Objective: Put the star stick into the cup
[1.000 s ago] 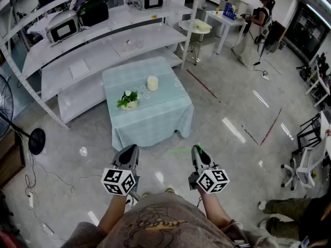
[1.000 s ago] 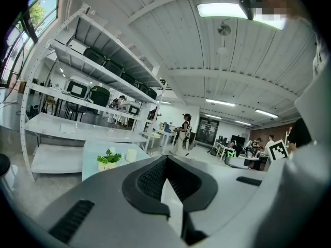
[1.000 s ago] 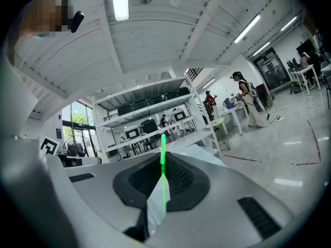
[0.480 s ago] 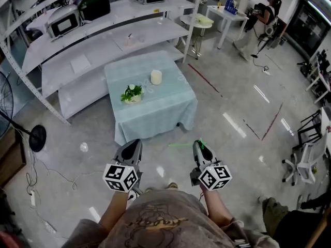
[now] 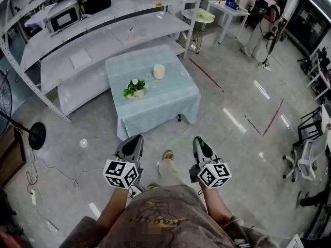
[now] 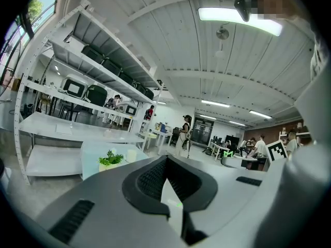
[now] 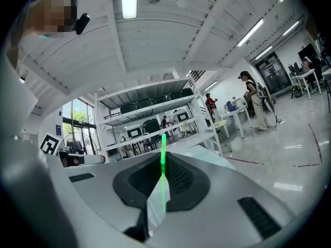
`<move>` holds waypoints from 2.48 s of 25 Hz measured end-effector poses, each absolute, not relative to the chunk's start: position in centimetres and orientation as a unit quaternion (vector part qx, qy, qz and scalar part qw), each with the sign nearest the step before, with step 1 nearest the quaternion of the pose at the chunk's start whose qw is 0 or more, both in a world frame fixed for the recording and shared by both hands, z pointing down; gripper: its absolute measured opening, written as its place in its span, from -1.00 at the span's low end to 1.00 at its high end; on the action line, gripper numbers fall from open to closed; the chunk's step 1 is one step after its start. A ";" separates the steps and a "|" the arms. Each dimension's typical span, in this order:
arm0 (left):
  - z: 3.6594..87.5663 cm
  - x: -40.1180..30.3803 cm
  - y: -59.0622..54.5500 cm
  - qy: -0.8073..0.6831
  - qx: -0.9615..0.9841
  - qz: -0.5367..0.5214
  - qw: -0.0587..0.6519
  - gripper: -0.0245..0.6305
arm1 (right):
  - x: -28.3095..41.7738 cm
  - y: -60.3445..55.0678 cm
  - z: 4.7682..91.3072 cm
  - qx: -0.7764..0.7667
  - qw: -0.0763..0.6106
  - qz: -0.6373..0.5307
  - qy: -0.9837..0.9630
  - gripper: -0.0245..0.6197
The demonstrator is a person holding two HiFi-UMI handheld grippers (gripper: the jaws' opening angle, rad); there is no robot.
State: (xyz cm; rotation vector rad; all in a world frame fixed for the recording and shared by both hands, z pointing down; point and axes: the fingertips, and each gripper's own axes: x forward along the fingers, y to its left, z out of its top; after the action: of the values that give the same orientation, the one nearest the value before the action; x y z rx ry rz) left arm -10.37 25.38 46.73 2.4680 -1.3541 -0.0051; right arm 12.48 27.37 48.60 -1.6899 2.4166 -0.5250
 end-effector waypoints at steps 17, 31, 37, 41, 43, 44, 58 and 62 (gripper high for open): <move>47.7 -10.2 14.9 -0.479 0.863 0.005 0.158 -0.86 | 10.9 15.9 49.6 -0.543 0.064 -0.164 0.821 -0.87; 46.1 -8.6 0.4 -0.485 0.861 0.001 0.157 -0.86 | 12.0 1.4 49.0 -0.530 0.049 -0.172 0.829 -0.87; 45.2 -8.2 -4.8 -0.500 0.852 -0.001 0.153 -0.86 | 12.8 -4.5 48.8 -0.519 0.051 -0.180 0.834 -0.87; 44.9 -8.3 -8.1 -0.513 0.845 -0.002 0.154 -0.86 | 13.2 -7.9 48.3 -0.510 0.051 -0.178 0.840 -0.87; 45.1 -8.0 -9.5 -0.517 0.842 -0.001 0.153 -0.86 | 13.7 -9.4 48.4 -0.507 0.052 -0.179 0.842 -0.87; 45.1 -7.7 -10.1 -0.518 0.842 0.000 0.152 -0.86 | 13.9 -10.1 48.5 -0.505 0.051 -0.180 0.843 -0.87; 45.2 -7.3 -16.4 -0.509 0.847 0.001 0.155 -0.86 | 14.0 -16.4 48.8 -0.510 0.056 -0.184 0.838 -0.87; 44.8 -6.9 -18.3 -0.495 0.855 -0.001 0.154 -0.86 | 14.2 -17.9 48.4 -0.522 0.062 -0.182 0.831 -0.87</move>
State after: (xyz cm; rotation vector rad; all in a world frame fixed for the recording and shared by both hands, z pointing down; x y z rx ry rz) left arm -6.95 -18.26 44.85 2.4499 -1.4197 -0.0033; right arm 14.18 -17.90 48.44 -1.5795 2.5118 -0.5516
